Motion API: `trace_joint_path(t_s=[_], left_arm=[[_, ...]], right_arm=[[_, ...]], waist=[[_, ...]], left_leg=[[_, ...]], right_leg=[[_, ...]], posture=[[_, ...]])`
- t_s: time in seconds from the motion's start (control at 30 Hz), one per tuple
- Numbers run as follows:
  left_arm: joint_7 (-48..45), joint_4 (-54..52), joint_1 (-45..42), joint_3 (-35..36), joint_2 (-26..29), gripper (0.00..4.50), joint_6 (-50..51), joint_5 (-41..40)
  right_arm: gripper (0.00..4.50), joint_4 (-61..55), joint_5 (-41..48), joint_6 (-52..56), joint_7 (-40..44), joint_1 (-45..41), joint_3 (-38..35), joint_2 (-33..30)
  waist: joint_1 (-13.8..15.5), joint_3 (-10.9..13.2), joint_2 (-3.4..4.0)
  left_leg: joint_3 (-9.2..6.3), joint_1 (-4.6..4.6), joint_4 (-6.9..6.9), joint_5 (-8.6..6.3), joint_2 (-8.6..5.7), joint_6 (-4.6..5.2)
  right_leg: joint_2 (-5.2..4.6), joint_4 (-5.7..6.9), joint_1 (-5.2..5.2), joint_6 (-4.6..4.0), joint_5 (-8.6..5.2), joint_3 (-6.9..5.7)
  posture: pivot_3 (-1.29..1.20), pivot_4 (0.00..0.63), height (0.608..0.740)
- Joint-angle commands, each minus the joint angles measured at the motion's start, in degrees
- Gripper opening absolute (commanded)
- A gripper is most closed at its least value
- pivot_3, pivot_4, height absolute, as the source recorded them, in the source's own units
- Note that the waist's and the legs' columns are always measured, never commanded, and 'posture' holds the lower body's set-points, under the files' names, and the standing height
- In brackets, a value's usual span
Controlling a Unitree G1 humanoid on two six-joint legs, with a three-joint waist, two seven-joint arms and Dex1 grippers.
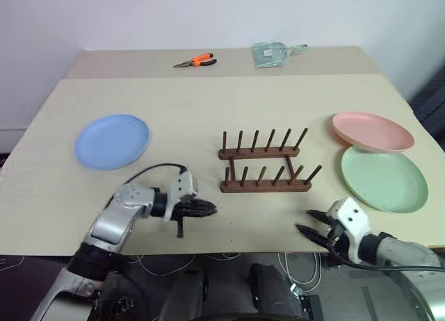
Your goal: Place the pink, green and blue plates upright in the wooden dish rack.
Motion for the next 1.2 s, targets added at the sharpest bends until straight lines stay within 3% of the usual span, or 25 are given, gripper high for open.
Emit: trace_joint_path(t_s=[0.03, 0.2, 0.4, 0.5, 0.6, 0.8, 0.9, 1.0, 1.17, 1.2], left_arm=[[9.6, 0.1, -1.3, -1.8, -4.5, 0.62, -0.3, 4.0], [25.0, 9.9, -5.5, -1.0, -11.2, 0.62, -3.2, 11.0], [32.1, 18.6, -10.1, 1.2, -13.7, 0.62, -7.3, 11.9], [33.2, 20.9, -11.6, 1.9, -14.1, 0.62, -8.0, 11.4], [31.6, 19.4, -11.1, 1.8, -13.5, 0.62, -8.7, 10.6], [23.9, 6.9, -7.5, 2.9, -12.6, 0.62, -7.6, 2.5], [21.1, 2.2, -6.5, 3.2, -12.5, 0.62, -5.7, -1.3], [20.0, 0.0, -6.4, 2.4, -12.6, 0.62, -4.9, -2.7], [20.3, -1.3, -6.8, 2.4, -13.4, 0.62, -3.9, -3.9], [20.3, -2.1, -6.4, 2.4, -13.3, 0.62, -3.8, -4.2]], right_arm=[[0.18, 3.5, -5.9, -1.5, -5.3, -5.2, 3.4, 1.7], [0.08, 13.3, -12.7, -2.3, -11.6, -16.1, 7.7, 5.1], [0.08, 24.0, -16.4, -5.9, -15.3, -25.7, 9.4, 8.0], [0.08, 24.9, -15.1, -6.6, -13.3, -27.3, 8.7, 7.8], [0.91, 21.4, -14.6, -7.2, -10.4, -25.9, 5.9, 3.9], [3.81, 14.1, -16.6, -11.8, -5.8, -21.2, -3.5, -8.8], [3.81, 18.3, -20.5, -14.4, -6.5, -21.8, -4.9, -14.4], [3.81, 28.2, -26.8, -19.5, -8.3, -24.3, -1.2, -18.6], [3.81, 47.8, -34.3, -28.2, -13.3, -33.9, 6.0, -18.6], [3.58, 51.5, -36.4, -30.6, -14.1, -35.8, 8.2, -18.9]], waist=[[0.5, 0.0, -0.02], [0.8, -0.1, -0.09], [0.7, -0.2, -0.11], [0.7, -0.2, -0.1], [0.7, -0.2, -0.09], [0.7, -0.1, 0.0], [0.7, -0.1, -0.02], [0.6, -0.1, -0.04], [0.3, -0.1, 0.0], [0.3, 0.0, 0.04]], left_leg=[[0.01, -0.01, 0.04, 0.0, -0.03, 0.0], [0.01, 0.06, 0.1, 0.0, -0.09, 0.0], [0.01, 0.12, 0.11, 0.01, -0.09, 0.0], [0.01, 0.11, 0.12, 0.01, -0.1, -0.01], [0.01, 0.1, 0.1, 0.01, -0.11, 0.0], [0.03, -0.06, 0.06, 0.0, -0.13, 0.0], [0.05, -0.06, 0.07, 0.0, -0.1, 0.0], [0.09, -0.03, 0.08, 0.0, -0.09, 0.0], [0.2, -0.01, 0.07, 0.0, -0.1, 0.01], [0.25, -0.02, 0.08, 0.0, -0.11, 0.01]], right_leg=[[0.0, 0.0, 0.02, -0.01, 0.01, 0.0], [0.04, 0.02, 0.1, -0.04, 0.05, -0.02], [0.1, 0.06, 0.11, -0.03, 0.08, -0.02], [0.1, 0.07, 0.1, 0.11, 0.17, -0.02], [0.1, 0.07, 0.1, 0.13, 0.19, -0.02], [0.08, 0.04, -0.06, 0.14, 0.17, 0.0], [0.08, 0.01, -0.05, 0.13, 0.14, -0.02], [0.08, -0.01, 0.0, -0.01, 0.05, -0.02], [0.07, -0.01, -0.03, -0.08, 0.09, 0.05], [0.06, -0.02, -0.04, -0.2, 0.17, 0.09]], posture=[[0.0, 0.15, 0.74], [0.0, 0.15, 0.74], [0.0, 0.15, 0.74], [0.0, 0.15, 0.74], [0.0, 0.15, 0.74], [0.0, 0.15, 0.74], [0.0, 0.15, 0.74], [0.0, 0.15, 0.74], [0.0, 0.15, 0.74], [0.0, 0.15, 0.74]])
